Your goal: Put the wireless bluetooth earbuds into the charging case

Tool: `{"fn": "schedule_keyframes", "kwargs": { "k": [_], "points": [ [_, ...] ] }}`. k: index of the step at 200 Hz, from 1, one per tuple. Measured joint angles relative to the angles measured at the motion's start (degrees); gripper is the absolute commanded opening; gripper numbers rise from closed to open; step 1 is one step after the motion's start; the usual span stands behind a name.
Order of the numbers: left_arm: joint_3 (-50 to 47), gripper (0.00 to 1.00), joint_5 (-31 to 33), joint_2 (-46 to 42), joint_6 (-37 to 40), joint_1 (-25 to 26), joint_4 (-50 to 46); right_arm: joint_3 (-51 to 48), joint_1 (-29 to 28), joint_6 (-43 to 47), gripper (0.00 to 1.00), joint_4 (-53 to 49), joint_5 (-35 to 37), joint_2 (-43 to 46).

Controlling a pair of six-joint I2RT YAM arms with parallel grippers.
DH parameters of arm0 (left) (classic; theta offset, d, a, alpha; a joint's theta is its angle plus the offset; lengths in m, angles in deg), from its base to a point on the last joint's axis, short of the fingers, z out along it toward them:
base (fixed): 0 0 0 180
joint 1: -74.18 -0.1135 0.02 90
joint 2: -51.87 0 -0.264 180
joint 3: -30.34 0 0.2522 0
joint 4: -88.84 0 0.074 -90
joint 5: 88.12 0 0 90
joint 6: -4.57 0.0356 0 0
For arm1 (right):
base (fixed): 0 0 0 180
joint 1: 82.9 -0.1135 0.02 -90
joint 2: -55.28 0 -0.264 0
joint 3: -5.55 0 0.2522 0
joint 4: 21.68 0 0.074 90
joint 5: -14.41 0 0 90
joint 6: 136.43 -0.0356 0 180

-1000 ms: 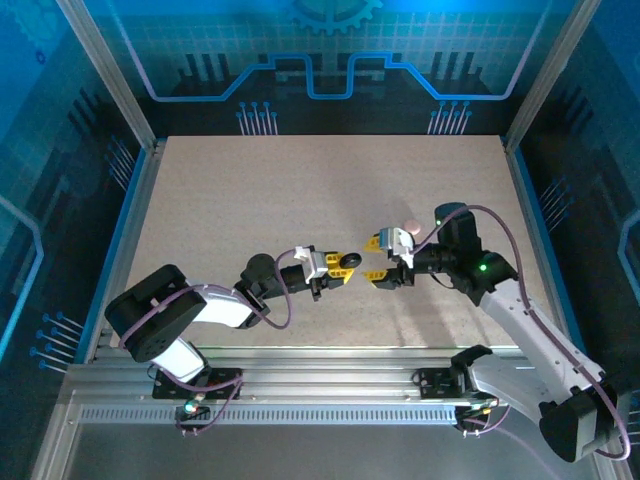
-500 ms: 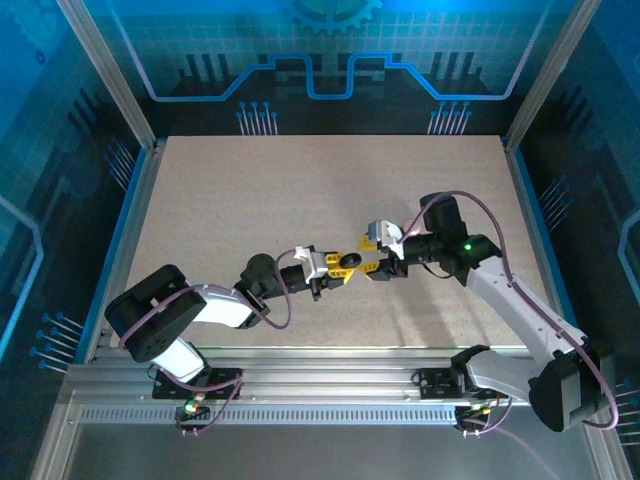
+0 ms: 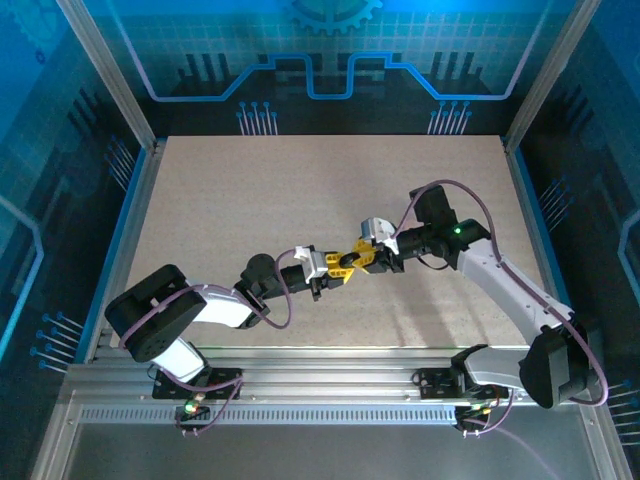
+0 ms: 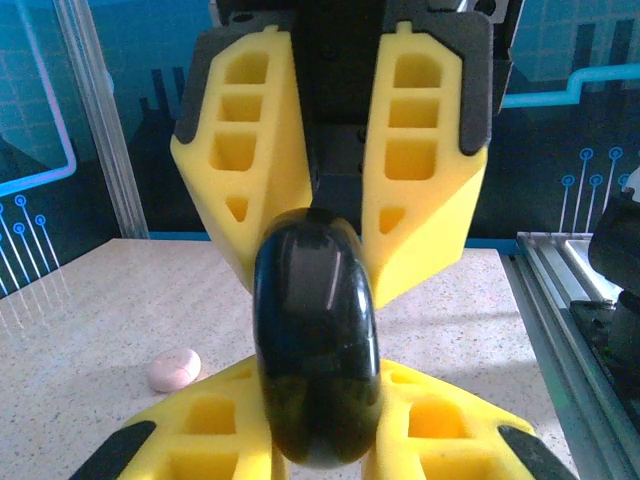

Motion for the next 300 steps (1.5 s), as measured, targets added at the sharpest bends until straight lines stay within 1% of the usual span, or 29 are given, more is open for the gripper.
{"fn": "schedule_keyframes", "kwargs": {
  "k": [17, 26, 33, 66, 76, 118, 156, 181, 213, 249, 300],
  "points": [
    [-0.02, 0.20, -0.02, 0.00, 0.00, 0.02, 0.11, 0.35, 0.20, 1.07, 0.14, -0.68, 0.02, 0.00],
    [-0.02, 0.24, -0.02, 0.00, 0.04, 0.02, 0.15, 0.52, 0.35, 1.55, 0.12, -1.14, 0.04, -0.04],
    [0.00, 0.29, 0.00, 0.00, 0.04, 0.02, 0.20, 0.76, 0.37, 1.90, 0.11, -1.68, 0.04, -0.11],
    [0.00, 0.60, 2.10, 0.00, 0.26, 0.20, 0.68, 1.90, 1.42, 2.86, 0.09, -3.85, 2.40, -0.24],
    [-0.04, 0.65, 3.02, 0.00, 0.20, 0.17, 0.70, 2.12, 2.01, 2.82, 0.09, -4.09, 4.13, -0.24],
    [-1.18, 0.74, 9.16, 0.37, 0.44, 0.17, 1.03, 4.79, 4.90, -0.72, 0.10, -5.33, 14.67, -2.47],
    [-2.60, 0.81, 18.10, 0.46, 0.42, -0.33, 1.03, 5.42, 7.06, -6.25, 0.11, -5.25, 20.68, -6.10],
    [-2.75, 0.84, 22.82, 0.37, 0.28, -1.31, 1.01, 8.13, 8.57, -10.25, 0.12, -5.81, 22.99, -10.08],
    [-3.93, 0.86, 27.04, -0.17, 0.24, -1.77, 1.01, 14.71, 10.01, -12.35, 0.12, -9.11, 24.13, -16.92],
    [-4.44, 0.86, 30.29, -0.20, -0.09, -1.77, 0.98, 20.13, 10.23, -14.01, 0.12, -13.44, 27.12, -24.04],
    [-4.42, 0.86, 33.70, 0.13, -2.86, -1.88, 0.07, 26.08, 10.23, -15.91, 0.12, -17.73, 30.56, -32.28]
  ]
}}
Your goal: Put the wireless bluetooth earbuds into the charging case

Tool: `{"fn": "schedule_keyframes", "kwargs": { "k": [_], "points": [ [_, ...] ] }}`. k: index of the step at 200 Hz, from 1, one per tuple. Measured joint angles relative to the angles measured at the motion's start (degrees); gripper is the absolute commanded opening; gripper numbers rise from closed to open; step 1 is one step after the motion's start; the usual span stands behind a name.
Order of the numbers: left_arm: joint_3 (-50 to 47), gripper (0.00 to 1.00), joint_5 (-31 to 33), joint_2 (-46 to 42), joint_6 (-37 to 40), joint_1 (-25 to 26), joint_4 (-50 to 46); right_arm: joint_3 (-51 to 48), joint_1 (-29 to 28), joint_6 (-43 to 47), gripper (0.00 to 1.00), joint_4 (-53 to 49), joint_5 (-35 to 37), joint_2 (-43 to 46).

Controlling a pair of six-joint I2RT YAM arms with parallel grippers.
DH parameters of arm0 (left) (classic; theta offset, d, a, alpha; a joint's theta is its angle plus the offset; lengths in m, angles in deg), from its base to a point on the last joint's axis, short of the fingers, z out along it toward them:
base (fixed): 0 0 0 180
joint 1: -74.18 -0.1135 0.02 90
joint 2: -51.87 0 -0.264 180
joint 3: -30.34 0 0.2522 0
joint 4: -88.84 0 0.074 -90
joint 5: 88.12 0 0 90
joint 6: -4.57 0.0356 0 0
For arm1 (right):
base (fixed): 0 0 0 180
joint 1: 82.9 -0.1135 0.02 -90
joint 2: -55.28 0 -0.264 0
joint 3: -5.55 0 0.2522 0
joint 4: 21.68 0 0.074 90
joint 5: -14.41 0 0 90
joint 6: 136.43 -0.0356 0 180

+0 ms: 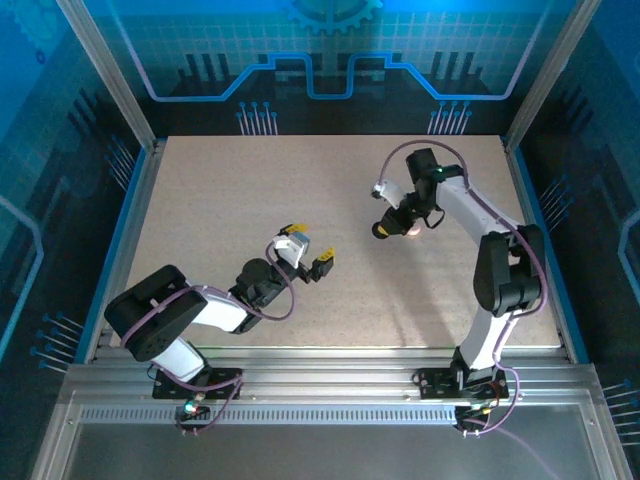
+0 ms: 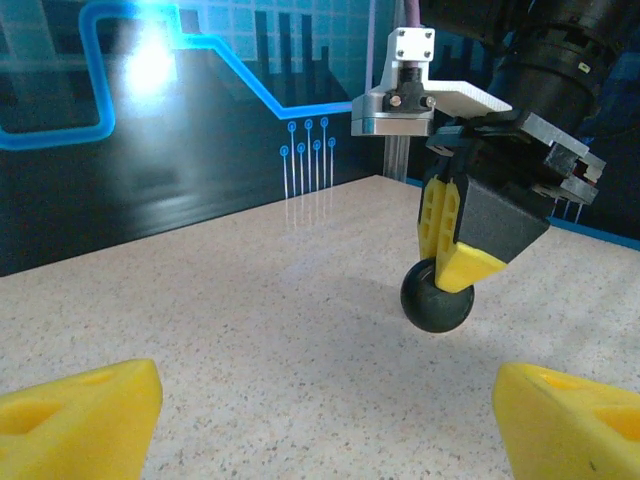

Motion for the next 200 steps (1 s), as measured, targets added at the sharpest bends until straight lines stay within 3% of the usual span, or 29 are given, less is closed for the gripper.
{"fn": "schedule_keyframes", "kwargs": {
  "k": [107, 200],
  "points": [
    [0.57, 0.86, 3.45, -1.64, -2.95, -0.04, -11.76, 9.29, 0.07, -2.58, 0.12, -5.64, 0.92, -9.55],
    [0.68, 0.86, 3.65, -2.58, -2.93, -0.04, -15.63, 18.34, 3.17, -5.35, 0.12, -10.14, 0.98, -19.98]
  ]
}}
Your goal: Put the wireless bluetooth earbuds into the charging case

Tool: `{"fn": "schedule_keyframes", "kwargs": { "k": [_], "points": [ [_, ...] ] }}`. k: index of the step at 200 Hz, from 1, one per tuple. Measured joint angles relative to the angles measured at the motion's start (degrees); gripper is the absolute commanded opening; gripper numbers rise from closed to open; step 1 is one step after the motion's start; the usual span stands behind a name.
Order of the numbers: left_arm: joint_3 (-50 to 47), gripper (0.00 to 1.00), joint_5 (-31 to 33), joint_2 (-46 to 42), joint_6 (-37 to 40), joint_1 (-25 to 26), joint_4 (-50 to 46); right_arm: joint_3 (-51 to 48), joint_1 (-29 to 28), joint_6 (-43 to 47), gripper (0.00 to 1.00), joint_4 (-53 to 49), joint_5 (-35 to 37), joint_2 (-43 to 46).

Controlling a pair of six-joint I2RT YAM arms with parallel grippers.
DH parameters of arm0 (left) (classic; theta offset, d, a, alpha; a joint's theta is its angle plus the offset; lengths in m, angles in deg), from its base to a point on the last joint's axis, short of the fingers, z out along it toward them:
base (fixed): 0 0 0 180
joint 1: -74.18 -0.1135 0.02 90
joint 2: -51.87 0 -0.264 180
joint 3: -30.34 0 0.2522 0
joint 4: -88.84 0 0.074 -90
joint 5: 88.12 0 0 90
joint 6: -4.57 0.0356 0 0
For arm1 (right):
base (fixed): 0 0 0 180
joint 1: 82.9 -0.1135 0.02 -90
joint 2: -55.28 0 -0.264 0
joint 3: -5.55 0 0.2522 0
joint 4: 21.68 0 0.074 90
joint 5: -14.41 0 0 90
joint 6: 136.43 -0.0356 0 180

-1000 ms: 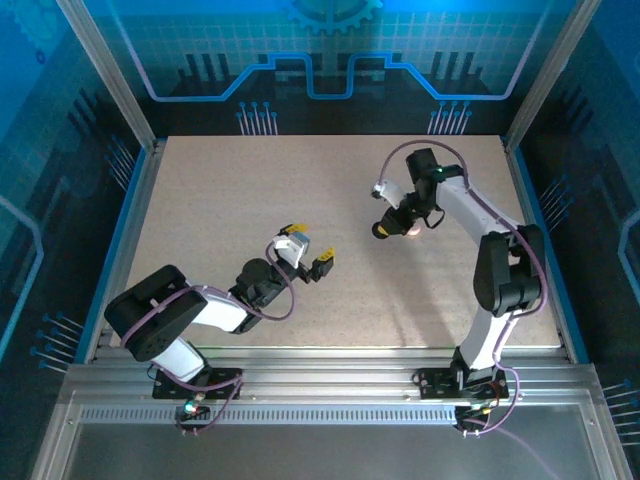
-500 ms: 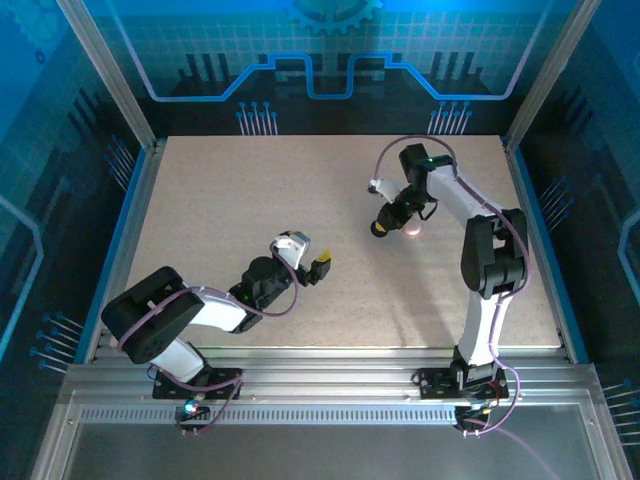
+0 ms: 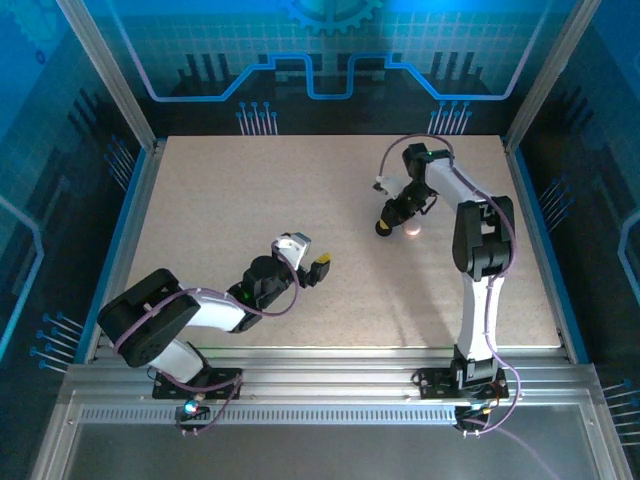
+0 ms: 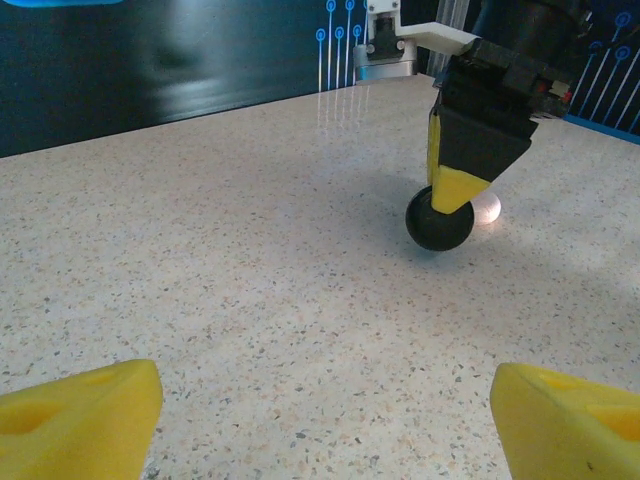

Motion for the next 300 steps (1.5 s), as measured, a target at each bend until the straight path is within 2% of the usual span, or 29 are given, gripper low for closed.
{"fn": "schedule_keyframes", "kwargs": {
  "k": [55, 98, 120, 201, 242, 268, 300],
  "points": [
    [0.85, 0.85, -0.04, 0.00, 0.15, 0.00, -1.46, 4.61, 0.70, -1.97, 0.15, -3.26, -0.37, -4.92],
    [1.18, 0.85, -0.24, 0.00, 0.24, 0.00, -2.01, 5.66, 1.16, -3.85, 0.33, -4.63, -0.28, -5.95],
    [1.29, 0.85, -0.24, 0.00, 0.48, 0.00, -2.29, 6.01, 1.44, -4.70, 0.38, -4.66, 0.02, -6.34],
    [2.10, 0.86, -0.22, -1.14, 2.05, 0.00, -4.96, 8.52, 1.81, -5.99, 0.45, -5.55, 1.99, -7.34],
    [2.16, 0.85, -0.22, -3.02, 1.46, 0.00, -7.41, 8.31, 1.81, -6.88, 0.46, -4.33, 3.17, -7.30],
    [2.14, 0.86, 0.04, -6.60, -0.09, 0.00, -9.64, 3.96, 1.79, -7.45, 0.48, -1.20, 3.17, -4.20],
    [2.16, 0.88, 1.16, -13.38, -2.49, -0.74, -14.93, -8.15, 1.79, -9.88, 0.49, 6.54, 3.02, 7.89]
  ]
}}
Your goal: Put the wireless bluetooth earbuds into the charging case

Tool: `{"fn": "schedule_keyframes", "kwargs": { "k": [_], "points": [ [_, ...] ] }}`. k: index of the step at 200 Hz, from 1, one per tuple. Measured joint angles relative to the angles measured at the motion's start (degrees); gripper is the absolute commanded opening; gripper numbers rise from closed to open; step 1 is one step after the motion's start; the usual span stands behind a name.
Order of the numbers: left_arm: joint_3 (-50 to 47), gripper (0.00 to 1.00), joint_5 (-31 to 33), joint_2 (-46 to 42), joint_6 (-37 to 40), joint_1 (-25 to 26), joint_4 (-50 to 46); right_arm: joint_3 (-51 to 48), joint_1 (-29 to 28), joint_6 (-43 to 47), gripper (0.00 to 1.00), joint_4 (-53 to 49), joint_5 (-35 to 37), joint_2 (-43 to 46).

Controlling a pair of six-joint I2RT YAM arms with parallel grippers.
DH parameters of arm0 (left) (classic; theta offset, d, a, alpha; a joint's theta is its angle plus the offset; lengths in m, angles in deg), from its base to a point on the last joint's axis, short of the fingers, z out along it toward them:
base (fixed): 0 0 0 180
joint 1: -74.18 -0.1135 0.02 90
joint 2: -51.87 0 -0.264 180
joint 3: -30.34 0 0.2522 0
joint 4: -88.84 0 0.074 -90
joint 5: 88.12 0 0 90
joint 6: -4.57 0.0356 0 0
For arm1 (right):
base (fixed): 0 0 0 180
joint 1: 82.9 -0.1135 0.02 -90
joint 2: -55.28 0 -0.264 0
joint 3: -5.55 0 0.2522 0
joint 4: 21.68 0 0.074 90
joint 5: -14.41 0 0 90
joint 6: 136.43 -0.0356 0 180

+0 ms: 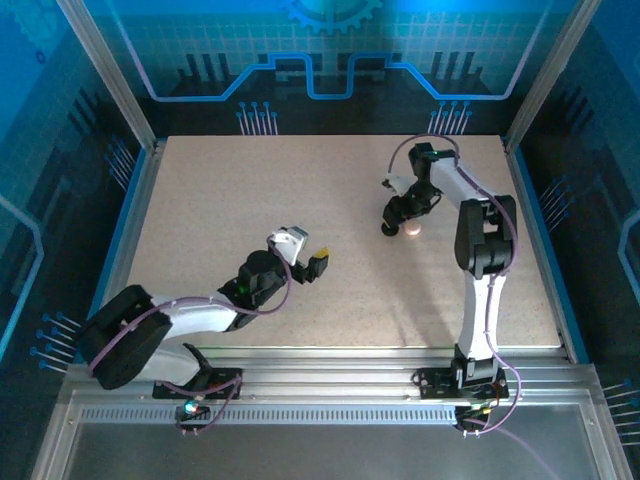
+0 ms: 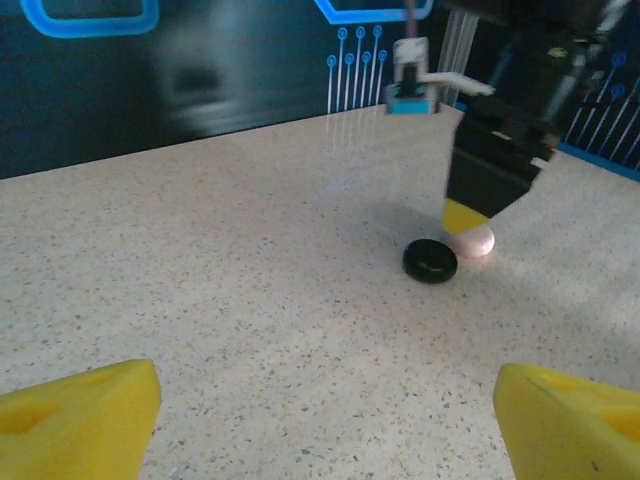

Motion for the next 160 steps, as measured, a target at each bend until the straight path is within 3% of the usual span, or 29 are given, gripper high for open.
{"fn": "schedule_keyframes", "kwargs": {
  "k": [41, 60, 88, 91, 93, 97, 160],
  "points": [
    [2.05, 0.91, 0.87, -6.99, -3.15, -6.64, -13.29, -22.18, 0.31, -6.01, 0.52, 18.40, 0.20, 19.56],
    [3.50, 0.99, 2.56, -9.60, -3.76, -10.54, -19.19, -31.54, 1.25, -8.70, 0.57, 26.82, 1.36, 24.17],
    [4.24, 0.99, 7.91, -11.56, -6.34, -14.93, -24.92, -42.34, 3.37, -12.09, 0.65, 37.31, 4.17, 27.52],
    [4.24, 0.99, 8.57, -11.65, -6.54, -15.34, -25.51, -43.25, 3.56, -12.46, 0.73, 38.27, 4.57, 27.78],
    [4.24, 0.99, 8.98, -11.67, -6.58, -15.61, -25.86, -43.76, 3.72, -12.92, 0.93, 38.77, 4.83, 27.98],
    [4.24, 0.99, 9.66, -11.69, -6.80, -16.00, -26.45, -45.16, 3.98, -13.20, 1.00, 40.39, 5.35, 28.50],
    [2.75, 0.99, 20.09, -14.82, -6.38, -21.57, -30.10, -60.48, 5.49, -16.65, 1.00, 58.05, 13.00, 39.21]
  ]
}}
